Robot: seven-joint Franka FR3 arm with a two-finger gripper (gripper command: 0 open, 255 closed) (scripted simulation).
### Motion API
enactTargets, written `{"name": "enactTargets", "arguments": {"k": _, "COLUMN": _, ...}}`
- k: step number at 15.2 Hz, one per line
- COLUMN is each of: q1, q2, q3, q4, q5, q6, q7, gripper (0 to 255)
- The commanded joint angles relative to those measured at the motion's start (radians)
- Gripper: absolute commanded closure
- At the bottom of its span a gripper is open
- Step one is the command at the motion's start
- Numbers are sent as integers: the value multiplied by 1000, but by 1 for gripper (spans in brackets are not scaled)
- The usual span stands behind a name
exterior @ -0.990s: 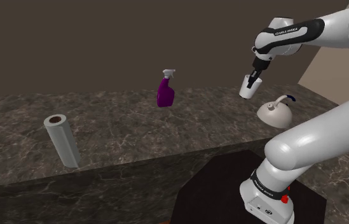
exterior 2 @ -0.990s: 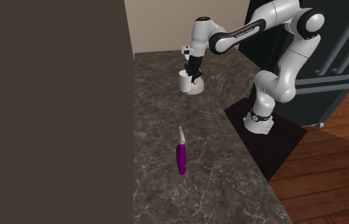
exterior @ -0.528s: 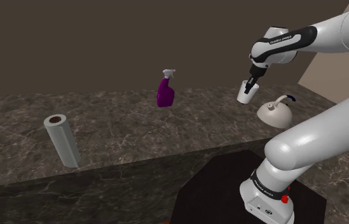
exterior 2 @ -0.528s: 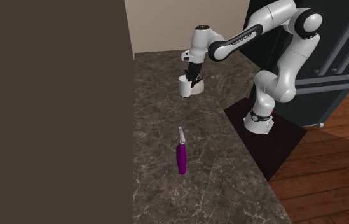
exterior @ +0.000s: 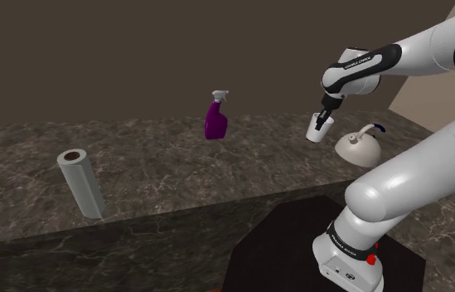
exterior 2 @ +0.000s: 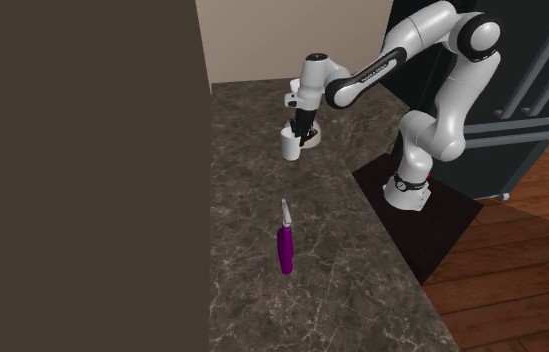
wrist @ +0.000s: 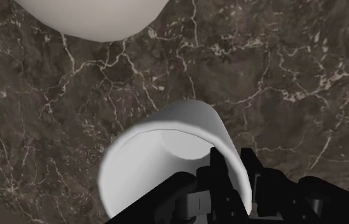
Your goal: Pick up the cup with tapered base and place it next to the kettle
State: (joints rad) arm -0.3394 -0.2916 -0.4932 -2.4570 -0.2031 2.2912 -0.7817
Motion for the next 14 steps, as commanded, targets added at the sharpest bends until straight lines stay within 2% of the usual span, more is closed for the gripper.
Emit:
{"name": "enactTargets", "arguments": {"k": 1, "q1": 1, "q2": 14, "q3": -6, "q4": -18, "q5": 2, "q6": 32, "q7": -3, "gripper": 255}}
{"name": "enactTargets", "arguments": {"k": 4, "q1": 4, "q2": 45, "q3": -16, "q4": -41, "q5": 11, "q6": 85, "q7": -10, "gripper": 255}}
{"name": "enactTargets", "arguments": {"k": 12, "q1": 4, "q2": 45, "q3": -15, "q4": -41, "q5": 11, "q6": 85, "q7": -10, "gripper": 255}}
{"name": "enactTargets", "arguments": {"k": 13, "q1": 4, "q2": 45, "q3": -15, "q4": -41, "q5": 11, "q6": 85, "q7": -10, "gripper": 0}}
{"name": "enactTargets", "arguments": {"k": 14, "q1": 4, "q2": 45, "q3": -15, "q4": -41, "q5": 11, "q6": 85, "q7": -10, "gripper": 0}}
